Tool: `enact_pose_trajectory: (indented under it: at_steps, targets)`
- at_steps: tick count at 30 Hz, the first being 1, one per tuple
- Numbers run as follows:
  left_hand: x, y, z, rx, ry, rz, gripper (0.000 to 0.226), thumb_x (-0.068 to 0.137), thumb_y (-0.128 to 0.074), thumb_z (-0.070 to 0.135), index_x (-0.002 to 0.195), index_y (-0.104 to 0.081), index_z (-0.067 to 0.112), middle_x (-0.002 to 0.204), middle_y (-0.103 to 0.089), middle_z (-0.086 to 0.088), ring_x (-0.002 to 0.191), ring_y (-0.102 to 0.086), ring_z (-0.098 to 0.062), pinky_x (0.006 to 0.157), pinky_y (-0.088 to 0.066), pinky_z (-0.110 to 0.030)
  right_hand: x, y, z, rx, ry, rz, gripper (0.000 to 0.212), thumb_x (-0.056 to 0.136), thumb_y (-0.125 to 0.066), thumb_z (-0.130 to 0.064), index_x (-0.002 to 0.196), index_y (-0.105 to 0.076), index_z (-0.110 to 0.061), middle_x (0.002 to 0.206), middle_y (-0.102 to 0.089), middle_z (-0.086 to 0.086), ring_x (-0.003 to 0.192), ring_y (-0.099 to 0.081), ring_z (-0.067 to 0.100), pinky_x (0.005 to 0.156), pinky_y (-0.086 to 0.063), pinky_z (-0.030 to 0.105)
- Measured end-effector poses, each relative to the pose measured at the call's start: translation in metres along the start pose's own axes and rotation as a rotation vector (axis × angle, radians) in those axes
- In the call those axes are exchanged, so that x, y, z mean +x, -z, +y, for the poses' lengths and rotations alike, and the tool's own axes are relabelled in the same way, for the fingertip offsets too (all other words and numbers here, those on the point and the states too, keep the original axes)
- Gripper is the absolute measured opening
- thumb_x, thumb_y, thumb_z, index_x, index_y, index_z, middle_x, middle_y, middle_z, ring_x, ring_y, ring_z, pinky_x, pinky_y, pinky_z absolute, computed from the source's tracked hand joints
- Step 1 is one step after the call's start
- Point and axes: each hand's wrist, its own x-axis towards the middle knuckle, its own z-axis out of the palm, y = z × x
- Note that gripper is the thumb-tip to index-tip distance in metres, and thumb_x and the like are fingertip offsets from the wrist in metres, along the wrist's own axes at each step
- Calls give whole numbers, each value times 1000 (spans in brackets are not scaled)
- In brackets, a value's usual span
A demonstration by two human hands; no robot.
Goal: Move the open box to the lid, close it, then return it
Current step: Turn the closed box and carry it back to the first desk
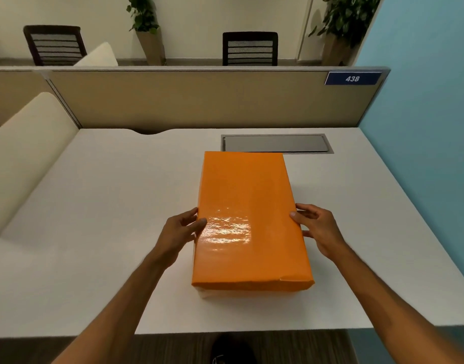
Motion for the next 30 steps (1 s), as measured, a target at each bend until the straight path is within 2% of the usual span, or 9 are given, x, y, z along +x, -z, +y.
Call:
enact_pose_trajectory:
  at_steps: [3, 5, 10, 13, 17, 22, 25, 30]
  targets:
    - [-3, -3, 0, -28, 67, -17, 67, 88, -69, 33, 148, -43, 24, 122, -68, -3, 115, -63, -32, 98, -48, -61, -5, 2, 2, 39, -48, -58, 61, 82, -74, -36, 139, -54, -24, 127, -65, 5, 112, -64, 25, 80, -58, 48]
    - [-6, -5, 0, -41, 118, -30, 73, 84, -72, 38, 149, -39, 32, 129, -63, -7, 117, -61, -36, 95, -49, -63, -8, 4, 3, 75, -100, -129, 68, 80, -76, -39, 142, -50, -29, 128, -65, 3, 114, -63, 26, 83, -57, 54]
    - [-14, -9, 3, -95, 181, -21, 82, 76, -77, 39, 149, -39, 37, 128, -63, -8, 109, -64, -36, 80, -58, -54, -16, 5, 4, 160, -159, -250, 82, 74, -81, -36, 145, -42, -36, 122, -69, 0, 111, -66, 27, 76, -59, 49]
    - [-18, -8, 8, -95, 188, -17, 85, 73, -77, 40, 149, -39, 35, 124, -64, -7, 103, -66, -34, 73, -60, -50, -16, 7, -1, 165, -153, -255, 85, 72, -83, -33, 147, -42, -33, 124, -67, 3, 112, -65, 29, 81, -56, 54]
    - [-24, 3, 17, -89, 182, 9, 88, 69, -79, 40, 148, -41, 36, 122, -64, -6, 102, -67, -34, 71, -60, -50, -15, 1, -11, 146, -136, -272, 84, 72, -83, -34, 147, -42, -33, 123, -67, 2, 112, -64, 30, 86, -54, 61]
    - [-31, 30, 28, -96, 158, 56, 91, 65, -79, 41, 148, -41, 35, 124, -63, -7, 101, -66, -33, 67, -60, -47, -8, -24, -30, 140, -111, -311, 89, 69, -84, -36, 147, -41, -33, 121, -67, -2, 109, -65, 27, 80, -56, 56]
    - [-30, 52, 32, -93, 138, 92, 87, 69, -78, 38, 148, -41, 35, 129, -61, -10, 103, -65, -33, 72, -59, -50, 0, -46, -41, 142, -98, -340, 89, 69, -84, -36, 147, -41, -33, 119, -68, -4, 108, -66, 26, 82, -55, 58]
    - [-24, 95, 34, -76, 116, 163, 73, 84, -73, 32, 149, -39, 34, 132, -58, -11, 112, -61, -39, 91, -52, -62, 14, -94, -62, 140, -78, -389, 87, 72, -83, -31, 148, -41, -31, 122, -66, -3, 111, -65, 28, 91, -50, 66]
